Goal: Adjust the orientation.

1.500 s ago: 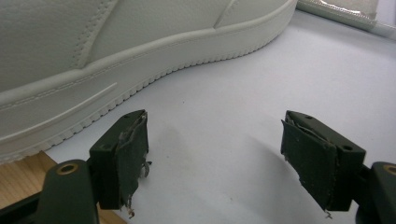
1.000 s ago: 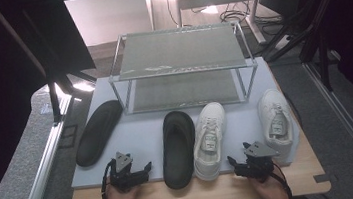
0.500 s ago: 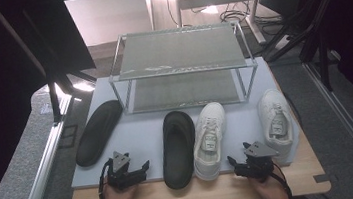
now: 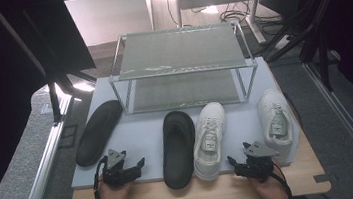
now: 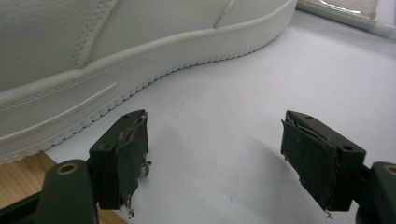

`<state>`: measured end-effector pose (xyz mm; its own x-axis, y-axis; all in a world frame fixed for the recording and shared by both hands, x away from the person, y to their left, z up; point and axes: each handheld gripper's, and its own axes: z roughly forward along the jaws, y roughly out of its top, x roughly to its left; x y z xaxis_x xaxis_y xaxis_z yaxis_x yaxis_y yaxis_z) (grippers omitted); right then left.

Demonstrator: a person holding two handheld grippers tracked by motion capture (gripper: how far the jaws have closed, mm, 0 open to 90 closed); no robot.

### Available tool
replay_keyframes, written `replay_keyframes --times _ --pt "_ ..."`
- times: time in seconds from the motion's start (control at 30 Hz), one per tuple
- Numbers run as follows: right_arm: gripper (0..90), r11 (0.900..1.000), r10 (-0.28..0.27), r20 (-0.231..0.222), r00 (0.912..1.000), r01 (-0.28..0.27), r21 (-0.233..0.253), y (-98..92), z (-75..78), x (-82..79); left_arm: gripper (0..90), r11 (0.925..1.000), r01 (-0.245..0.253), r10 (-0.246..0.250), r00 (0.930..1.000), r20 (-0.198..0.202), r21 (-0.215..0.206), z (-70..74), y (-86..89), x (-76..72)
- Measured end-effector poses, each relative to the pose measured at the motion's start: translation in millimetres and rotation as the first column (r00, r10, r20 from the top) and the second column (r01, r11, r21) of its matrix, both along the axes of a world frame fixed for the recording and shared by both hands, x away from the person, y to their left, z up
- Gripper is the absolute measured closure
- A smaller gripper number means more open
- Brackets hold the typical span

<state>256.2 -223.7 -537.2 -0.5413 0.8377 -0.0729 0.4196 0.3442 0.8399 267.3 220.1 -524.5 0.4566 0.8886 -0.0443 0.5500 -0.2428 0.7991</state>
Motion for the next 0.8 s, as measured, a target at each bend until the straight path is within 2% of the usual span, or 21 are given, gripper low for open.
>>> replay_keyframes --times 0.2,0.5,0.8 --pt "23.4 1.0 0.001 0.0 1.0 -0.001 0.0 0.0 0.0 0.1 23.1 1.0 -0.002 0.002 0.9998 -0.02 -0.003 1.6 8.8 4.9" --pt "23.4 1.0 0.002 0.0 1.0 -0.002 0.002 -0.1 -0.1 0.3 26.0 0.9999 0.005 -0.004 0.9997 -0.024 0.01 6.2 16.2 9.9" --pt "23.6 1.0 0.004 -0.002 1.0 -0.004 0.003 -0.2 -0.1 0.4 29.7 0.9992 -0.032 0.032 0.9991 -0.027 0.024 14.5 35.4 19.3"
